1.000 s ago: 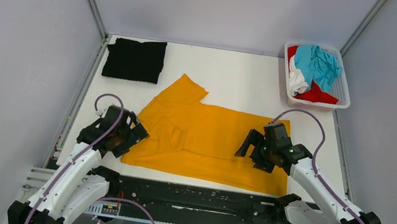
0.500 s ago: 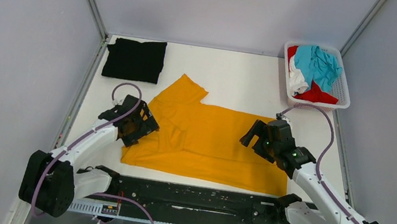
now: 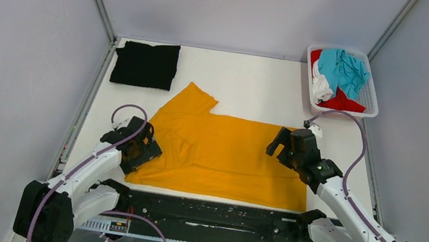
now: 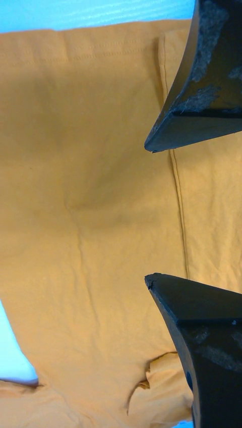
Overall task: Fold and stack the t-shirts
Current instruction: Grab the side of the flattened tshirt furthest away from the robot with both arms
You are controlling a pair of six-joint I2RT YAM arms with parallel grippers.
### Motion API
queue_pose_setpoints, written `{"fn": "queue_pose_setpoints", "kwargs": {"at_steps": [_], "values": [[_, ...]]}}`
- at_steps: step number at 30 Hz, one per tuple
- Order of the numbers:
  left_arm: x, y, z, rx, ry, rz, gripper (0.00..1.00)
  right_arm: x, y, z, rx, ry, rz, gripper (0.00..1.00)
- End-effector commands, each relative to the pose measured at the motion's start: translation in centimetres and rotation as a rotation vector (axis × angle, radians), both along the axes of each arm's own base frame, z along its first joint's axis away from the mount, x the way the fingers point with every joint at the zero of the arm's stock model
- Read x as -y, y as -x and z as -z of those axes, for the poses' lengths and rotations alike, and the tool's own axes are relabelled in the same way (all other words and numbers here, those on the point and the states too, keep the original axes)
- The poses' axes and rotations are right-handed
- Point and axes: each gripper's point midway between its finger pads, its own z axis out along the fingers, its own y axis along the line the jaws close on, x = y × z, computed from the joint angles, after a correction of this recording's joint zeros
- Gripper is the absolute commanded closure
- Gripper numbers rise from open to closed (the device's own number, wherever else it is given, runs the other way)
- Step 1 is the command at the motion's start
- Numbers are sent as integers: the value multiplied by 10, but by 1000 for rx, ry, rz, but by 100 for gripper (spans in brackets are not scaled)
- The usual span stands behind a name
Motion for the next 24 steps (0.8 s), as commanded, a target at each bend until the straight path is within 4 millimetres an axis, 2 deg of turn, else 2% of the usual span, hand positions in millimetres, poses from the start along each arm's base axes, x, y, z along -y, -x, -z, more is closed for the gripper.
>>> {"fn": "queue_pose_setpoints", "kwargs": {"at_steps": [1,4,7,10,14,15,21,24], "values": [[-10,6,-12,1,-42,-22,1,11,-19,-22,70,16,54,2],[-5,-6,-30,69,-21,5,1,16,-25,-27,58,22,60,2],[1,-30,-67,179,-10,42,1,24,-32,-28,46,0,89,2],[9,-66,-106,330,4,78,1,32,-38,-27,34,5,108,2],[33,-122,-151,471,47,148,1,39,-45,-25,19,4,114,2],[39,-136,-155,482,51,166,1,41,-48,-25,18,3,119,2],[59,-229,-145,408,-43,258,1,47,-61,-25,-5,7,137,2],[65,-275,-128,333,-108,292,1,48,-64,-20,-39,22,130,2]]}}
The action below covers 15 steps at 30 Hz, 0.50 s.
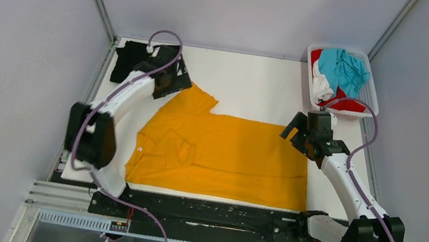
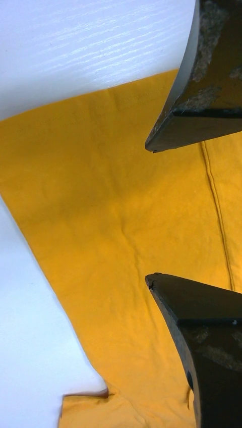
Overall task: Fold and stack the t-shirts
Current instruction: Grab the side of the flattened tshirt furthest away from the robot with both arms
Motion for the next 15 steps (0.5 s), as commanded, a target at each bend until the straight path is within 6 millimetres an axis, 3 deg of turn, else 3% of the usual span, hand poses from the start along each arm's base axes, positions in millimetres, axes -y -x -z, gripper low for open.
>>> {"fn": "queue_pose_setpoints", "kwargs": {"at_steps": [1,6,9,12,15], "values": [[12,-73,-1,5,-107,79,1,0,-15,-10,5,10,-25,2],[26,-136,34,-92,-172,118,1,3,-15,-1,-41,24,-30,2],[35,-171,39,-49,-185,147,1,6,-15,1,-53,39,-26,2],[44,-188,61,-50,-176,177,1,9,-13,5,-73,49,-19,2],[41,-192,76,-52,-197,157,1,9,-13,7,-86,48,-22,2]]}}
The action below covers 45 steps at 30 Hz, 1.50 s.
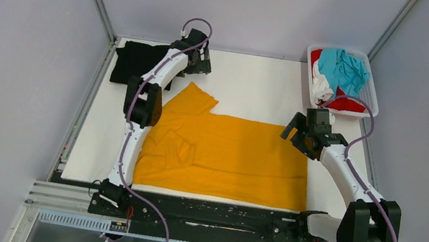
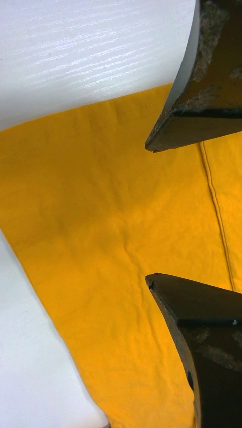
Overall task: Fold and stack the t-shirts
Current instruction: Grab the side of the flattened tshirt furthest away from the robot with both arms
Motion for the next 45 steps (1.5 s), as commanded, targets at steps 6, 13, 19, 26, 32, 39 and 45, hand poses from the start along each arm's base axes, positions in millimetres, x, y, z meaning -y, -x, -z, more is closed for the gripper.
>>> {"fn": "queue_pose_setpoints", "kwargs": {"at_steps": [6,13,19,26,32,39,45], "values": [[-7,3,19,-37,-103,14,9,3,-7,-5,-9,18,-4,1],[-14,16,43,-113,-188,2,24,4,-6,-1,-41,23,2,1],[-15,16,44,-123,-200,-8,47,12,0,0,-51,53,22,1],[-7,34,46,-170,-184,59,100,30,-14,-14,-24,136,37,2],[2,40,11,-120,-150,73,100,35,-66,-48,61,312,-237,1],[24,62,-37,-30,-70,108,100,22,-117,-69,109,399,-508,2],[31,89,-51,-35,-51,143,100,13,-121,-37,-47,372,-682,1]]}}
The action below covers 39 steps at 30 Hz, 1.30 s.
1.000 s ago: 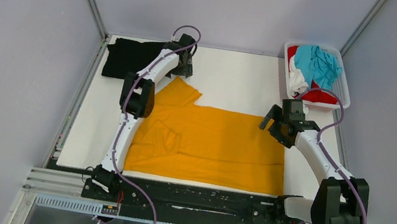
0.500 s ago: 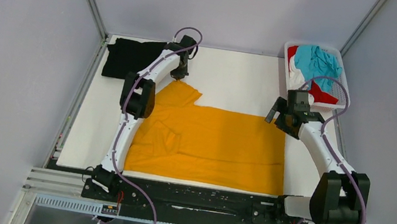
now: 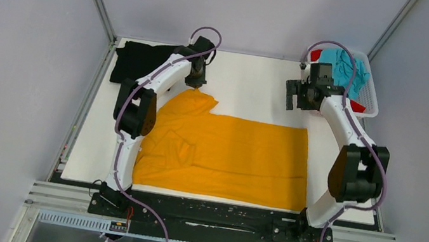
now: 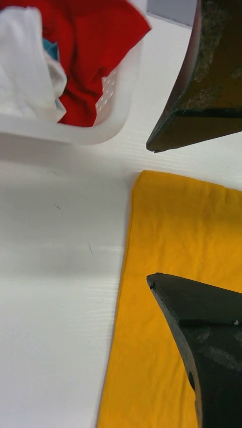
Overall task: Fold and stack the t-shirts
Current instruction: Grab the side of the flattened tshirt furthest away from the robot with both arms
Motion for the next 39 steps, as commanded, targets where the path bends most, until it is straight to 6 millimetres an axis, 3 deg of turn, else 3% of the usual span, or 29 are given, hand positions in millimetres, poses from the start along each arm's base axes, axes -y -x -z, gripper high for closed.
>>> {"fn": "queue_pose_setpoints", "kwargs": {"at_steps": [1,8,16,23,28,39], "values": [[10,9,-44,91,66,21,100,-8,6,25,-167,48,-210,1],[6,28,-48,103,82,37,100,2,9,62,-408,153,-408,6],[0,37,-52,108,69,54,100,26,11,101,-585,255,-412,13],[-4,42,-58,117,62,49,100,38,18,115,-661,267,-414,26],[-6,42,-64,134,59,50,100,45,17,113,-678,280,-403,36],[-12,47,-79,167,49,39,100,51,31,111,-759,281,-406,48]]}}
